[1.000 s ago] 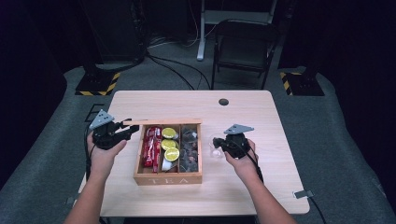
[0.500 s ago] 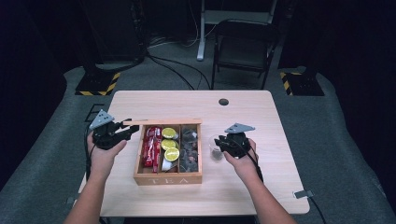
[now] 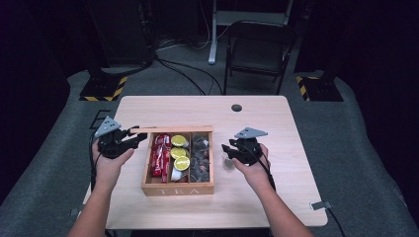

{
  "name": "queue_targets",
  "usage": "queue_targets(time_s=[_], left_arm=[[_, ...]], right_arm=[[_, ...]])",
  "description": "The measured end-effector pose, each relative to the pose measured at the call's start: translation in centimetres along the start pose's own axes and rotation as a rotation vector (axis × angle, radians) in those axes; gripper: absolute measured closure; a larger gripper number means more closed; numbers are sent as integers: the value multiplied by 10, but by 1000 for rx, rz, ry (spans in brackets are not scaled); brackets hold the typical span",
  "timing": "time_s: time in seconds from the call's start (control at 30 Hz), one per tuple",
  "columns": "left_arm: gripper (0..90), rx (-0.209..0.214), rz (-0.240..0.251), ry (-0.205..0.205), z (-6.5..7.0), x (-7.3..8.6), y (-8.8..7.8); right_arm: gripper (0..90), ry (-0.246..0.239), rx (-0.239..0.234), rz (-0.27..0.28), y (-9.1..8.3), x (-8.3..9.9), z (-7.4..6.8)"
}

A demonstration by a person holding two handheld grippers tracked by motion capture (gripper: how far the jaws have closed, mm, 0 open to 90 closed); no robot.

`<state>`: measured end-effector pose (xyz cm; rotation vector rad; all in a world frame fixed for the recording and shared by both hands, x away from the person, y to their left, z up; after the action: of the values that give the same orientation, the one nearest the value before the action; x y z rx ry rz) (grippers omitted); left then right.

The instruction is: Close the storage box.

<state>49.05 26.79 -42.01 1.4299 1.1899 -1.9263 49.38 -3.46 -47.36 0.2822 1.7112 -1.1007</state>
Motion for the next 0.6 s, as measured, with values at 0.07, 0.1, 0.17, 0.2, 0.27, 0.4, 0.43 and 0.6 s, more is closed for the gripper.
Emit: queue_targets(time_s=[0.07, 0.1, 0.17, 0.2, 0.27, 0.4, 0.43, 0.6], left_arm=[[566, 0, -1, 1, 0, 0, 0], [566, 0, -1, 1, 0, 0, 0], [566, 2, -5, 3, 0, 0, 0], [566, 0, -2, 1, 0, 0, 0], [565, 2, -7, 3, 0, 1, -1], [565, 2, -9, 4, 0, 1, -1], [565, 2, -9, 4, 0, 1, -1], [565, 4, -11, 2, 0, 1, -1]], right_arm=[[580, -8, -6, 5, -1, -3, -2], [573, -7, -8, 13, -1, -5, -4], [556, -5, -13, 19, -3, -8, -6], [549, -9, -16, 22, -3, -9, -7], [534, -15, -18, 23, -3, -11, -9], [518, -17, -26, 37, -1, -17, -15], [515, -17, -29, 40, -1, -19, -17], [499, -42, -49, 57, -2, -29, -26]])
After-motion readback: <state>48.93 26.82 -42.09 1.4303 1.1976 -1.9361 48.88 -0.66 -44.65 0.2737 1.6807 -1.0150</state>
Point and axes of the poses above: each handheld gripper's, and its own axes: y roughly forward along the jaws, x roughly out of its underside, z roughly to its right, the point moved 10 cm from there along y, roughly forward along the jaws, and after that the axes turned 1 degree about z, right-handed, at the moved point
